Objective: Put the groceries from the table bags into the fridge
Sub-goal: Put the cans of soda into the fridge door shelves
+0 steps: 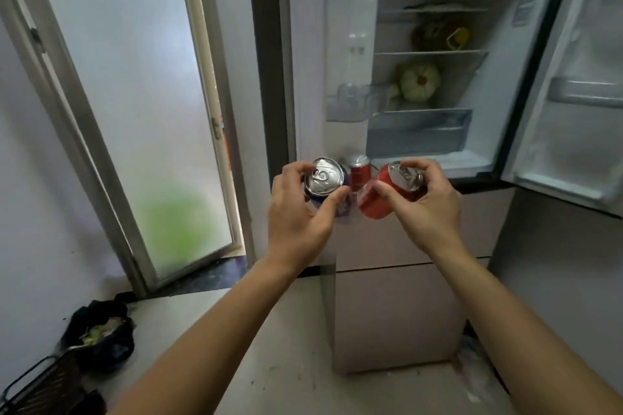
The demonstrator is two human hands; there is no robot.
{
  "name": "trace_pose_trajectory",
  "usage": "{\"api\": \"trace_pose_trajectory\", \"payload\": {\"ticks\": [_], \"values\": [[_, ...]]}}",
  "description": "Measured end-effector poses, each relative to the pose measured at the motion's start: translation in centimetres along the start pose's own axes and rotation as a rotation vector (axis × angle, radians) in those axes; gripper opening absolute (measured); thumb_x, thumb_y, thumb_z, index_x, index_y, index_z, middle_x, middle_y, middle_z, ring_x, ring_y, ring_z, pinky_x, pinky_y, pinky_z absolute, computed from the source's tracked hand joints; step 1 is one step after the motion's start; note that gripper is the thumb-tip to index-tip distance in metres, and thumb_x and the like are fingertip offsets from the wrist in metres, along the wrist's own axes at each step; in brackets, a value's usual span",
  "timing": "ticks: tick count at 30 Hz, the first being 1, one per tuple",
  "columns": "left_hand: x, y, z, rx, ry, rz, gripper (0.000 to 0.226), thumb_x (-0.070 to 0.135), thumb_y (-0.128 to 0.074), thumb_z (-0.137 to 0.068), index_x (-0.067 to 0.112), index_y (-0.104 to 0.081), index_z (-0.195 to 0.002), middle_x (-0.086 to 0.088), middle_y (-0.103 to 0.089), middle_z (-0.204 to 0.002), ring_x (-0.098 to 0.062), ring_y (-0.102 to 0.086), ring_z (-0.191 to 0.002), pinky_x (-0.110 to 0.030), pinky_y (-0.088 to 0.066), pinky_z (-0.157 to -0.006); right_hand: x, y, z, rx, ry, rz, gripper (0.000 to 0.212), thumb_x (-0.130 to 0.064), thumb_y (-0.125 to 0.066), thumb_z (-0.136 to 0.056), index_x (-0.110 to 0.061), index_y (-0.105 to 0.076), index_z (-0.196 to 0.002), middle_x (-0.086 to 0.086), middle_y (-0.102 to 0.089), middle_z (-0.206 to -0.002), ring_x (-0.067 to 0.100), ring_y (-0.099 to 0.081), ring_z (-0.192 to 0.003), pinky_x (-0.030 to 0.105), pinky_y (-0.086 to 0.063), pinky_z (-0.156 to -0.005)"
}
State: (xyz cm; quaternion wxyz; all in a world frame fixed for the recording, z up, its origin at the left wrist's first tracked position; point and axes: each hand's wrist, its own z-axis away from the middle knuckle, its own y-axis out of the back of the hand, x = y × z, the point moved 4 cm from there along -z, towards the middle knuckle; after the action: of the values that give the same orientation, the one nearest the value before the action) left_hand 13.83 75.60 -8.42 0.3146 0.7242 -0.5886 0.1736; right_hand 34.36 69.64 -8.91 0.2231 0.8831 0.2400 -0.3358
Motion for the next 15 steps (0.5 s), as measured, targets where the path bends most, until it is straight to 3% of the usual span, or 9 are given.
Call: {"api": "trace_pose_trajectory", "payload": {"ticks": [7, 11, 13, 15], "values": [[3.7, -6.7, -11.0, 0.046, -0.170, 0.058, 0.049, 0.040, -0.073, -0.085, 0.029, -0.039, -0.119, -0.006, -0.060, -0.113, -0.022, -0.062, -0.100, -0.045, -0.055, -0.082, 0.4, 4.0, -11.8, 0.233, 0.117, -0.185, 0.047, -0.045, -0.079, -0.081, -0.033, -0.053, -0.118, -0.047, -0.055, -0.105, -0.016, -0.057, -0.100, 0.008, -0.051, -0.080], [5.4, -9.0, -15.4, 0.125, -0.229, 0.019, 0.050, 0.038, -0.072, -0.087, 0.022, -0.037, -0.120, -0.010, -0.060, -0.116, -0.023, -0.063, -0.102, -0.043, -0.056, -0.082, 2.2, 4.1, -18.0, 0.276, 0.149, -0.382, 0.050, -0.043, -0.078, -0.083, -0.027, -0.051, -0.122, -0.016, -0.059, -0.120, 0.007, -0.063, -0.111, 0.026, -0.058, -0.089], [6.0, -9.7, -16.9, 0.189, -0.245, -0.060, 0.050, 0.038, -0.071, -0.088, 0.023, -0.036, -0.120, -0.011, -0.060, -0.118, -0.023, -0.063, -0.103, -0.040, -0.057, -0.083, 2.9, 3.1, -20.9, 0.234, 0.154, -0.491, 0.049, -0.041, -0.078, -0.084, -0.027, -0.051, -0.122, -0.003, -0.059, -0.128, 0.012, -0.062, -0.115, 0.029, -0.058, -0.090], [6.4, -10.5, -18.2, 0.259, -0.217, -0.135, 0.049, 0.043, -0.068, -0.088, 0.021, -0.038, -0.120, -0.011, -0.061, -0.117, -0.023, -0.063, -0.103, -0.040, -0.056, -0.083, 3.3, 1.7, -23.9, 0.133, 0.155, -0.596, 0.045, -0.040, -0.078, -0.084, -0.031, -0.051, -0.118, -0.003, -0.059, -0.128, 0.010, -0.062, -0.115, 0.030, -0.059, -0.089]]}}
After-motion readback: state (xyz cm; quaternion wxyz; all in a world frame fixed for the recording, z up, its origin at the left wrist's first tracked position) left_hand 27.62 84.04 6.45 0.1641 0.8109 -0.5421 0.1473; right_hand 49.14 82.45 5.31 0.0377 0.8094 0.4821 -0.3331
